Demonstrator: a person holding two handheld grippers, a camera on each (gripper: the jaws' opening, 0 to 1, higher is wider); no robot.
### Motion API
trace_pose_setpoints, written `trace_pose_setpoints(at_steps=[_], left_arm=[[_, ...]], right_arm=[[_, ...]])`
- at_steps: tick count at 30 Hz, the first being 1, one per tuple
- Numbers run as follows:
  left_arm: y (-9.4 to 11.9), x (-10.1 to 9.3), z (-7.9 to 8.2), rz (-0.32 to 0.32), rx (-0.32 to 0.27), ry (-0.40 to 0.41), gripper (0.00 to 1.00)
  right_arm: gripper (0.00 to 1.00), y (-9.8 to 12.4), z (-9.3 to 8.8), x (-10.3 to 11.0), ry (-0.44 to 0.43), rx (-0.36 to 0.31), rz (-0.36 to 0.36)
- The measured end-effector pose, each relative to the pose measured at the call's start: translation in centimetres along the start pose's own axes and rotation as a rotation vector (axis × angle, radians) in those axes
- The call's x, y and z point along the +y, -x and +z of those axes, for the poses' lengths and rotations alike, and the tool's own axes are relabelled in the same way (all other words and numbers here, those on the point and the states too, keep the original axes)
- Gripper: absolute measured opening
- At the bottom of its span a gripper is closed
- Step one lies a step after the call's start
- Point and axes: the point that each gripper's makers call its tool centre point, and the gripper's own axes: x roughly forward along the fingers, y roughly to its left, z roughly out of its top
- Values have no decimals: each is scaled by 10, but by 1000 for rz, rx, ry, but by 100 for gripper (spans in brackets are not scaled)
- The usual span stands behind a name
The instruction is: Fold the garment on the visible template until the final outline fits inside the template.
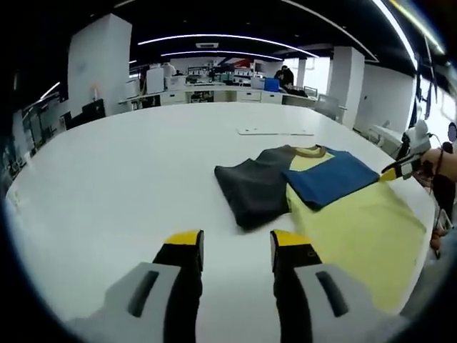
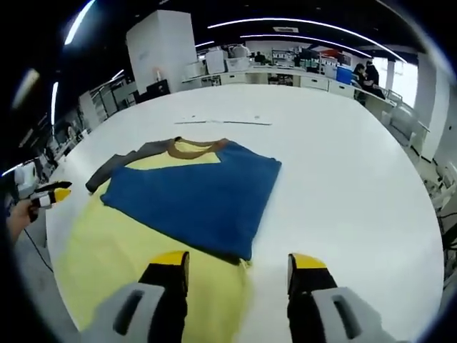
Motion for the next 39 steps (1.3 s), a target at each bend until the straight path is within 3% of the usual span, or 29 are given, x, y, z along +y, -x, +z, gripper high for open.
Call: trace_pose_setpoints(at_steps=[6,14,20,23,26,30,34,39], left_arm=[[-17,3,0,0,29,-29,30],[-36,8,-4,-2,48,5,23],[-48,7,-13,-5,59,81,16],[-51,1,-11,-26,37,156,0],[-54,1,-10,-7,32,160,4],[-58,-5,-7,-10,29,172,0],[-58,-8,11,-2,-30,186,0],[-56,-34,45,-63,-115,188,0]], right_arm=[[82,8,14,18,37,-27,47],[95,31,28,42,83,-63,121],[98,53,36,55,82,-105,158],[99,61,35,59,78,-111,177],[98,69,32,58,87,-107,176],[97,78,29,45,52,-122,145],[95,86,21,32,9,-124,117],[95,89,6,27,-33,-106,105]])
